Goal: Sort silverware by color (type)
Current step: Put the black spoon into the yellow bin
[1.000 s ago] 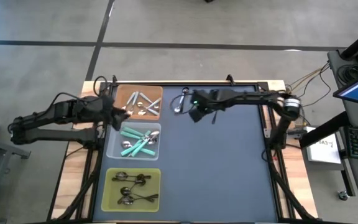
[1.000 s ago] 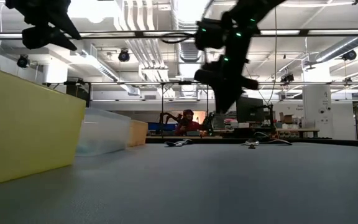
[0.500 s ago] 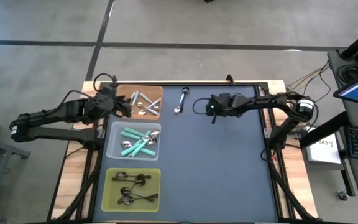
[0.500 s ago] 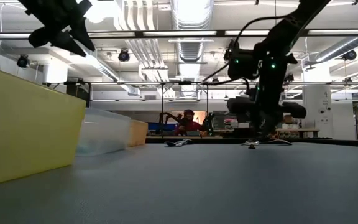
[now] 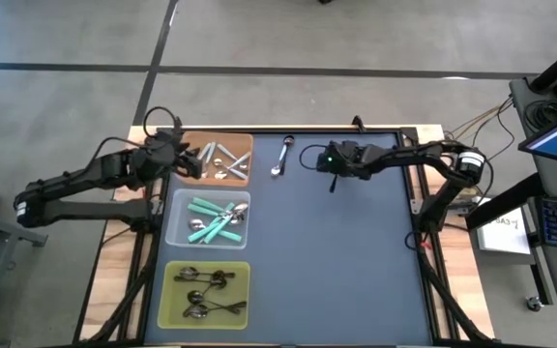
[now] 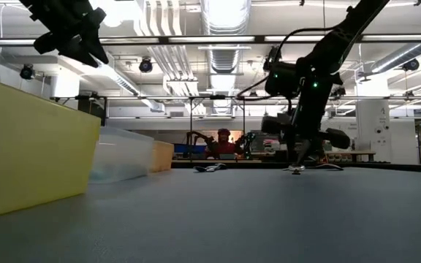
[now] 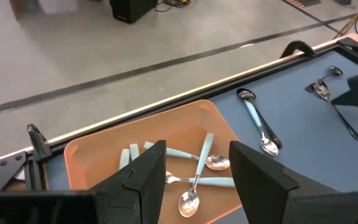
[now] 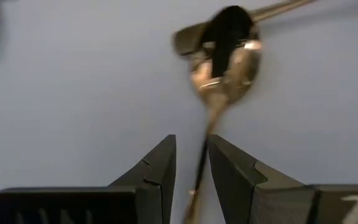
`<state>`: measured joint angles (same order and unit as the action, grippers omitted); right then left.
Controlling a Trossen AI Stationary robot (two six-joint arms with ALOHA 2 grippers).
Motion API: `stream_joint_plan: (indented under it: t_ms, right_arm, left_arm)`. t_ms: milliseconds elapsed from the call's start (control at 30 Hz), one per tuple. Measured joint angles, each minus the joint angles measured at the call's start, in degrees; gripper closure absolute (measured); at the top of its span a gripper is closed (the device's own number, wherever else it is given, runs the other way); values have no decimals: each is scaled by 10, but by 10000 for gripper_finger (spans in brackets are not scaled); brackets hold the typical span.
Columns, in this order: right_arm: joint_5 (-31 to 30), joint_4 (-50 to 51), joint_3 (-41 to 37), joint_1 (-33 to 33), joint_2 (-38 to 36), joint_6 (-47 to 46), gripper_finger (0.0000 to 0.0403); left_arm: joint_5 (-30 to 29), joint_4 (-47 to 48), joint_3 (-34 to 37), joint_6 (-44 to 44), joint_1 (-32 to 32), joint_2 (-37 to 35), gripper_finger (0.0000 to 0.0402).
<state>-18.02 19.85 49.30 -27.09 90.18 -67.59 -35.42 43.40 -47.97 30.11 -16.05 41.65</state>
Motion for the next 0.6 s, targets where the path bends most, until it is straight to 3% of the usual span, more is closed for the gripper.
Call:
stream_joint_plan:
  t_ms: [433,600]
  right_arm:
    - [-4,4,2,-14,63,-19,319]
    - [-5,8,1,-14,64,-4,362]
  left_arm:
    - [4,4,0,-36,-4,-25,244]
    - [4,5,0,-42,-4,-28,244]
